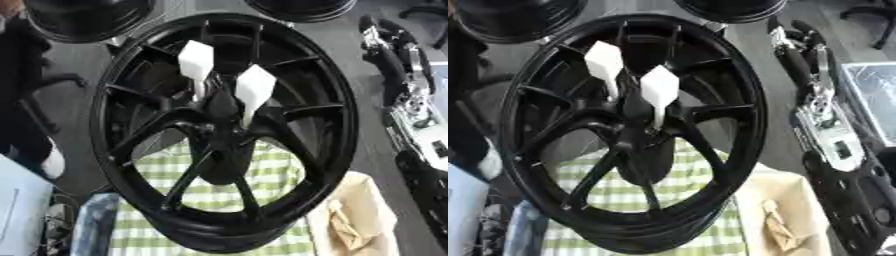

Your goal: Pull the pin out of the wheel hub.

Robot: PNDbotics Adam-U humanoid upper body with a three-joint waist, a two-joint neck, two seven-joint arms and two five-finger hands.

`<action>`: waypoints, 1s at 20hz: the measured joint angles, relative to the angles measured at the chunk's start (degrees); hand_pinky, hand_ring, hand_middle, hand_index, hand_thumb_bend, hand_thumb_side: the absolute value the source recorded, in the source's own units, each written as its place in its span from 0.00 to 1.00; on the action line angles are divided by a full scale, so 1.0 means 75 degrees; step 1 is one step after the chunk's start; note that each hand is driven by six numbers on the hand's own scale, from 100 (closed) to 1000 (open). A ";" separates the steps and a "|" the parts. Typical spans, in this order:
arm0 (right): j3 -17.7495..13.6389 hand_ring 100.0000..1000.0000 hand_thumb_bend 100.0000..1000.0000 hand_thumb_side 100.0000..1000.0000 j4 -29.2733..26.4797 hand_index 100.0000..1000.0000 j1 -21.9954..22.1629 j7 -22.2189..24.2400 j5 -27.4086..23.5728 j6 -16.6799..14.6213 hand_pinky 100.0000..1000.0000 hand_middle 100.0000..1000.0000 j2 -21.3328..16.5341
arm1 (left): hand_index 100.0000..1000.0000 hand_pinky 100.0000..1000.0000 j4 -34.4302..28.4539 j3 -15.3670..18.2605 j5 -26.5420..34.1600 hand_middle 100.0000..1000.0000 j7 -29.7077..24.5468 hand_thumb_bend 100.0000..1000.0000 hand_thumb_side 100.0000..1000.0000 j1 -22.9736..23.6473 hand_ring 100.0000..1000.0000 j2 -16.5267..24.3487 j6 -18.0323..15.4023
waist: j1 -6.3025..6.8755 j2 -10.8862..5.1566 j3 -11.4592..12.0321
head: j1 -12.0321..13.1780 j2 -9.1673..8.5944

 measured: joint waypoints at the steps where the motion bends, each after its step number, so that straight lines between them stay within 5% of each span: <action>1: 0.0032 0.73 0.31 0.42 -0.0025 0.85 -0.0077 0.0023 0.0000 0.0001 0.76 0.71 -0.0079 | 0.81 0.80 0.0000 0.0000 0.0002 0.74 0.0000 0.25 0.80 0.0013 0.78 0.0000 0.0000 | -0.0008 0.0000 0.0000 | -0.0001 0.0001; 10: 0.0743 0.76 0.30 0.39 -0.1108 0.86 -0.1476 0.0976 -0.0063 0.0219 0.78 0.74 -0.1452 | 0.81 0.79 0.0005 -0.0047 0.0004 0.74 -0.0010 0.25 0.79 0.0046 0.78 0.0014 0.0010 | -0.0048 -0.0090 0.0038 | -0.0073 0.0098; 20: 0.2106 0.78 0.37 0.42 -0.2901 0.86 -0.3712 0.3324 -0.0155 0.0945 0.79 0.77 -0.2863 | 0.81 0.79 0.0029 -0.0098 0.0004 0.74 -0.0068 0.24 0.79 0.0163 0.78 0.0156 0.0026 | -0.0197 -0.0293 0.0051 | -0.0145 0.0105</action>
